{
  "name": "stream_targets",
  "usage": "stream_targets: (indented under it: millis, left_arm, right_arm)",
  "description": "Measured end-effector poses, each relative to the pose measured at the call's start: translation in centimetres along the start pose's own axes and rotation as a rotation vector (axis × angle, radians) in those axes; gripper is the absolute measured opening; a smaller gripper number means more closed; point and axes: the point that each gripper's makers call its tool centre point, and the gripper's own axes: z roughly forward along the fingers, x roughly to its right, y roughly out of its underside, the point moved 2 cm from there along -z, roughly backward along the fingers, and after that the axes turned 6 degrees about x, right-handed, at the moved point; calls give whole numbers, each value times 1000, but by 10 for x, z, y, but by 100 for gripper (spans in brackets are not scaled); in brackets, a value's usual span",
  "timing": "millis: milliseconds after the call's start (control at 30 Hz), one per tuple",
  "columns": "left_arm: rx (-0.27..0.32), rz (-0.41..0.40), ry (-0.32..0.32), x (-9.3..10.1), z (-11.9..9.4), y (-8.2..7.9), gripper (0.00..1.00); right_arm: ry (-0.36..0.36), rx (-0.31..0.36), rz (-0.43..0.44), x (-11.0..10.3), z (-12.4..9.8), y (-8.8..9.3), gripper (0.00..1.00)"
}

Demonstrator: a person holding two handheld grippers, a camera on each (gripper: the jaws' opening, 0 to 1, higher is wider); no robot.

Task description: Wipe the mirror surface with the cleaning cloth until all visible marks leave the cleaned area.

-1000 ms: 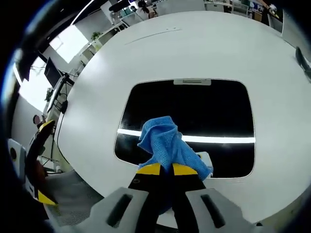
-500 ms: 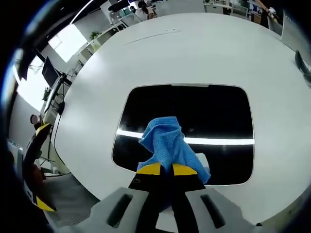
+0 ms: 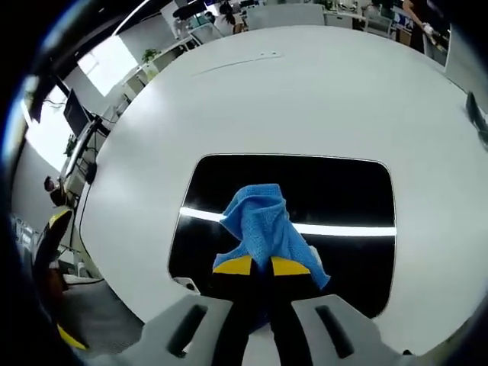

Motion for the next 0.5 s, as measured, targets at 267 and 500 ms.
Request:
stream_targets:
  millis: [267,500]
  left_arm:
    - [-8,-4,11,2,1,1,98]
    - [-9,-7,14,2,0,1,98]
  right_arm:
    - [8,7,5,7,9,-17,2]
    - [-6,3,-14,10,18,-30,2]
